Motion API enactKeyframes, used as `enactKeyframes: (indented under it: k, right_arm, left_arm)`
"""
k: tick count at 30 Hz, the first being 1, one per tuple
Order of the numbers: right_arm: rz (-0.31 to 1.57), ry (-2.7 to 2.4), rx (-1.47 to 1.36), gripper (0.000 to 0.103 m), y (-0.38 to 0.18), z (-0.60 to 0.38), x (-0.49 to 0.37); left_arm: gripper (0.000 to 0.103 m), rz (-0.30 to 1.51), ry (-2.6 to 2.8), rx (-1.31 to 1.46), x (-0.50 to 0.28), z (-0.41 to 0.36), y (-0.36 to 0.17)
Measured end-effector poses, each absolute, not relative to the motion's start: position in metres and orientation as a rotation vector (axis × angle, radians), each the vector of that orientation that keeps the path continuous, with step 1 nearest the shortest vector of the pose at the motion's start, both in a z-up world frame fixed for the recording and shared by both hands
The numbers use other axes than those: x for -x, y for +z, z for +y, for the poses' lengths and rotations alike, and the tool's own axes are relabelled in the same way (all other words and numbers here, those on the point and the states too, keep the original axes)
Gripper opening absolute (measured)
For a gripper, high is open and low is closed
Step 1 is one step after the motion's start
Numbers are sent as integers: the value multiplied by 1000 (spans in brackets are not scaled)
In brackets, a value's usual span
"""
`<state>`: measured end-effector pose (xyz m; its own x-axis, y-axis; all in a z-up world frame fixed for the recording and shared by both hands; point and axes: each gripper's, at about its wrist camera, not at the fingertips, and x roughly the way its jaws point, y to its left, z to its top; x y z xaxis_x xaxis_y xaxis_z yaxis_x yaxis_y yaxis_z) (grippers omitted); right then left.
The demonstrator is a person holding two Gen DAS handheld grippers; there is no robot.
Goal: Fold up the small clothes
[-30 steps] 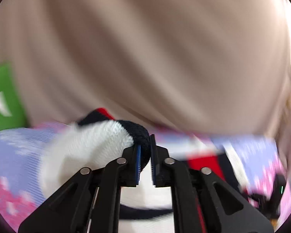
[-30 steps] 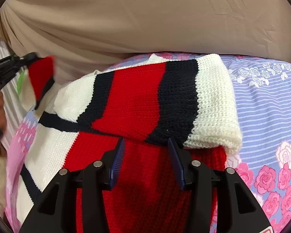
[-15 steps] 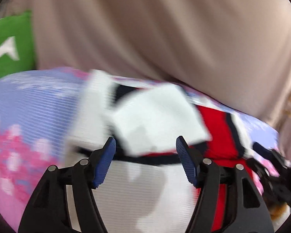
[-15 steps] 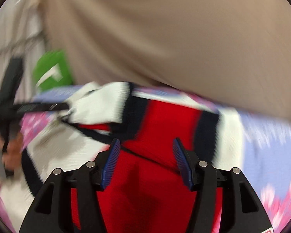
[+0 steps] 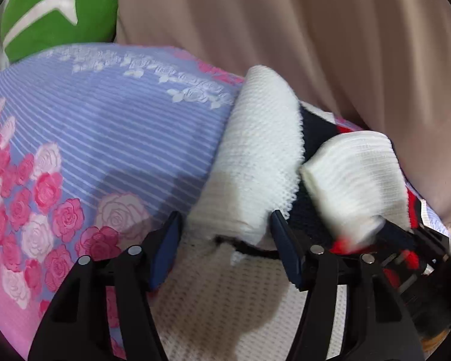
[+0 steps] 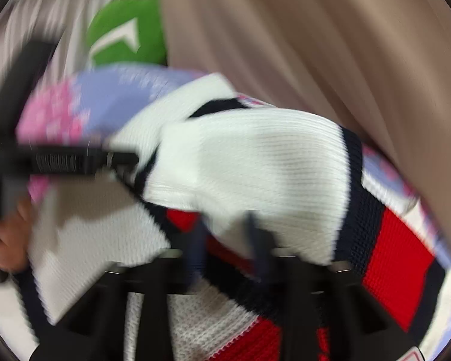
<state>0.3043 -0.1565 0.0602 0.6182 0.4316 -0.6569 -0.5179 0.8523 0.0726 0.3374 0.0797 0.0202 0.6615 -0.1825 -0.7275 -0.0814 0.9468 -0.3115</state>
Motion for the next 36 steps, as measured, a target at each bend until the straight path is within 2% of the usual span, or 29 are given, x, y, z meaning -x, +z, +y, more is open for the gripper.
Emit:
enactKeyframes:
  k: [3, 6, 10, 13, 15, 17, 20, 22, 24, 25, 26, 27, 28, 32, 33, 36]
  right_arm:
    - [641, 524, -225, 5, 89, -232, -294]
    - [628, 371, -561, 6, 77, -330, -271]
    - [736, 144, -522, 8, 32, -383, -253]
    - [754, 186, -585, 11, 17, -398, -248]
    - [727, 211, -603, 22, 21, -401, -250]
    - [702, 236, -624, 42, 25, -404, -247]
    - [715, 239, -621, 57, 29, -397, -263]
    - [725, 227, -606, 61, 32, -390, -270]
    - [739, 205, -594, 61, 36, -383, -278]
    - [738, 200, -582, 54, 39, -380, -283]
    - [738, 210, -570, 25, 41, -378, -280]
    - [737, 224, -559, 5, 44, -375, -278]
    - [702, 238, -560, 7, 53, -376, -269]
    - [489, 367, -558, 6, 94, -377, -205]
    - [494, 319, -522, 6, 92, -380, -198]
    - [749, 131, -468, 6, 38, -393, -226]
  left_arm:
    - [58, 854, -69, 323, -336, 79, 21]
    - [56, 863, -87, 350, -329, 80, 23]
    - [57, 865, -172, 401, -301, 81, 36]
    - [64, 843, -271, 446, -281, 68, 47]
    - [69, 864, -340, 473, -279, 60, 48]
    - [69, 898, -355, 508, -288, 54, 42]
    - [69, 921, -327, 543, -304, 54, 33]
    - [69, 913, -265, 536, -309, 51, 36]
    - [65, 875, -229, 524, -318, 53, 40]
    - [60, 868, -194, 511, -322, 54, 43]
    - [44, 861, -172, 509, -324, 57, 45]
    - [21, 866, -157, 502, -325, 58, 46]
    - [11, 867, -151, 494, -323, 60, 47]
    - [9, 795, -118, 425, -299, 65, 65]
    - [9, 787, -112, 411, -295, 66, 66]
    - [10, 847, -123, 381, -299, 58, 49]
